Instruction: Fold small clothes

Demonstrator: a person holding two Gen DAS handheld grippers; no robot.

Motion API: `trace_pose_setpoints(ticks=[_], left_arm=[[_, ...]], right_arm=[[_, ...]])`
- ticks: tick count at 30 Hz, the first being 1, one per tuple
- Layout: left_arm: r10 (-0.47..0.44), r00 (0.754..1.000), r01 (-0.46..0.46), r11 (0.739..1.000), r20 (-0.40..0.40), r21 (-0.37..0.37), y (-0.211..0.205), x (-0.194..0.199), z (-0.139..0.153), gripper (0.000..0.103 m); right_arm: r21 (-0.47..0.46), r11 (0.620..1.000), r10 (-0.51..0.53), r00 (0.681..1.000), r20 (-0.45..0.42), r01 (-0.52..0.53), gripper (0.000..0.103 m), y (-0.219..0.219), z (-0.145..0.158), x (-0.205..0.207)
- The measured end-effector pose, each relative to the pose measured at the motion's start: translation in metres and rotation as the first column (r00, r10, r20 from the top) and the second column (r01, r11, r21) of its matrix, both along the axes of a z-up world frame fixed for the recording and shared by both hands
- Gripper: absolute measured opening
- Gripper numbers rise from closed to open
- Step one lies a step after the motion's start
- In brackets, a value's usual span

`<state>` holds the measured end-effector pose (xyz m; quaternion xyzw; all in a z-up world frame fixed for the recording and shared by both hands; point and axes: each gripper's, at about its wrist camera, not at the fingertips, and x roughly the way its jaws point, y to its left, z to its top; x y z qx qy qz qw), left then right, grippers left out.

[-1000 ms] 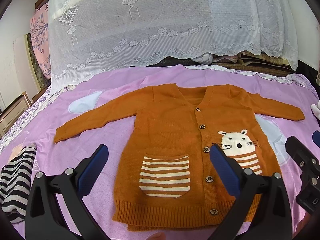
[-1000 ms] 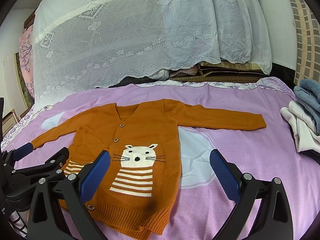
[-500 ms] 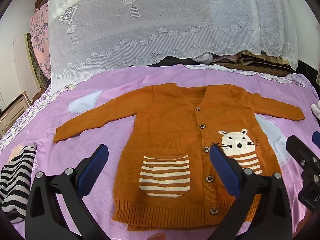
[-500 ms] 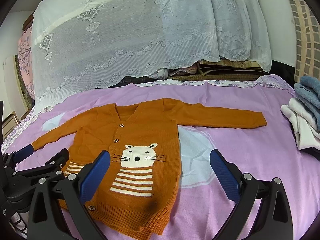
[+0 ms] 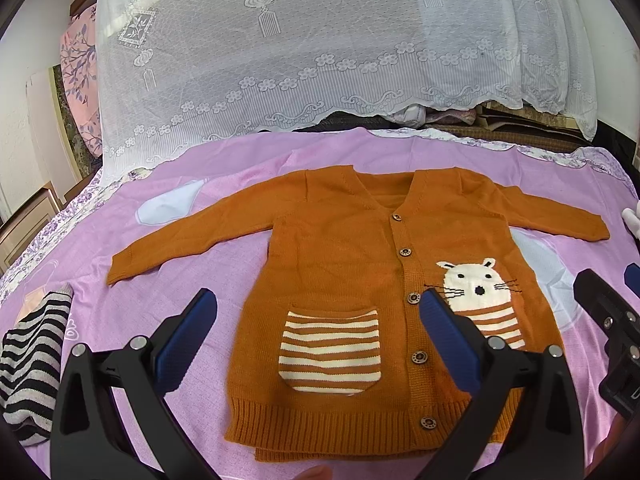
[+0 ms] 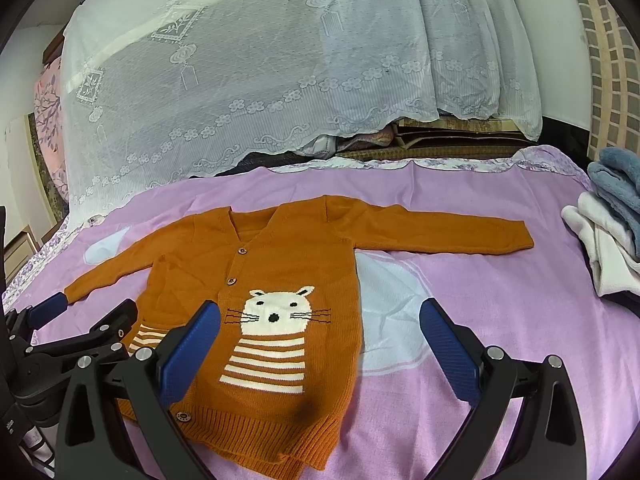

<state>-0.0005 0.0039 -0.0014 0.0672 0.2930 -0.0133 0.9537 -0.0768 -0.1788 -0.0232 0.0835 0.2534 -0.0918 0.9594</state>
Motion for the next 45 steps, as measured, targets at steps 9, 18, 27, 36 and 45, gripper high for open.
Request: trace_pose_setpoints(ticks=[9, 18, 27, 36, 45], left_arm=[[0.000, 1.000, 0.000, 1.000, -0.001, 0.000, 0.000, 0.000, 0.000, 0.099], [0.000, 1.000, 0.000, 1.000, -0.002, -0.001, 0.000, 0.000, 0.000, 0.099], [0.001, 1.000, -0.001, 1.000, -0.005, -0.001, 0.000, 0.000, -0.001, 0.099], [-0.002, 1.000, 0.002, 1.000, -0.012, 0.001, 0.001, -0.001, -0.004, 0.099], [-0.022, 0.991, 0.021, 1.000, -0.133, -0.007, -0.003, 0.012, -0.028, 0.099]], right_arm=[[0.000, 1.000, -0.001, 1.000, 0.000, 0.001, 0.100, 0.000, 0.000, 0.000], [0.002, 1.000, -0.001, 1.000, 0.000, 0.001, 0.100, 0.000, 0.000, 0.000], [0.003, 1.000, -0.001, 1.000, 0.000, 0.001, 0.100, 0.000, 0.000, 0.000], [0.002, 1.000, -0.002, 1.000, -0.006, 0.002, 0.100, -0.001, -0.002, 0.001], [0.028, 0.999, -0.015, 0.981, -0.196, 0.021, 0.100, -0.025, -0.037, 0.027]])
